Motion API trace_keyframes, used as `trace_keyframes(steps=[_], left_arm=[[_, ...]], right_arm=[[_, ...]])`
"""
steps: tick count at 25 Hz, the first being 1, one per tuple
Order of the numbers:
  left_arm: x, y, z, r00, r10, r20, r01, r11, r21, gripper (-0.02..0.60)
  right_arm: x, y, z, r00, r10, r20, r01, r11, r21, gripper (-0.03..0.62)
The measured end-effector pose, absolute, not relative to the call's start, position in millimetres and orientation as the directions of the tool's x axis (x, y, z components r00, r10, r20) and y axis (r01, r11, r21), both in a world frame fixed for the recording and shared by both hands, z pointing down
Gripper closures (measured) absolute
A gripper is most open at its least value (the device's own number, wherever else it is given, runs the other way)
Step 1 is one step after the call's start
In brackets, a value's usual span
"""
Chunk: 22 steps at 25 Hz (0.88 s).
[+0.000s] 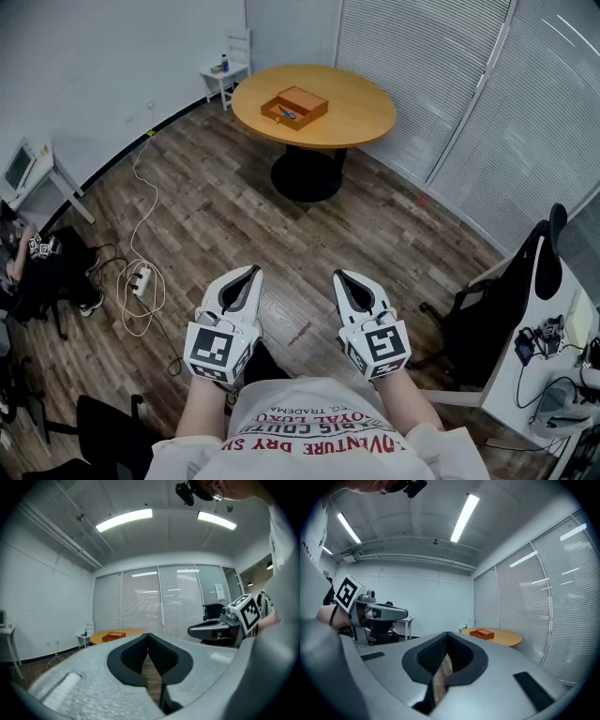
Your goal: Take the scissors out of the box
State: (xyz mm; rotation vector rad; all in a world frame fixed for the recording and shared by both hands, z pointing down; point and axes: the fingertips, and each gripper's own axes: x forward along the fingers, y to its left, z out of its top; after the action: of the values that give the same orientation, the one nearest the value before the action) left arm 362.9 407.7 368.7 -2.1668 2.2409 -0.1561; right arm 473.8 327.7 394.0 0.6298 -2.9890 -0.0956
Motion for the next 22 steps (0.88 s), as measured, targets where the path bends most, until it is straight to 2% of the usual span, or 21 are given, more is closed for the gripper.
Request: trace_keyframes(steps=[6, 22], left_arm=[[348.8, 402.3, 362.0, -0.074, -0.997, 0.028, -0.995, 0.072, -0.074, 0.572], [296.3, 378.4, 387.7, -0.12, -0.99, 0.079, -0.993, 0.119, -0.008, 0.572]], right_arm=[[467.6, 321.9, 394.1, -0.913, -0.403, 0.07, -0.399, 0.915, 0.064, 0.588], [436.5, 274.4, 424.1, -0.865, -0.486, 0.125, -0.491, 0.871, -0.012, 0.586]])
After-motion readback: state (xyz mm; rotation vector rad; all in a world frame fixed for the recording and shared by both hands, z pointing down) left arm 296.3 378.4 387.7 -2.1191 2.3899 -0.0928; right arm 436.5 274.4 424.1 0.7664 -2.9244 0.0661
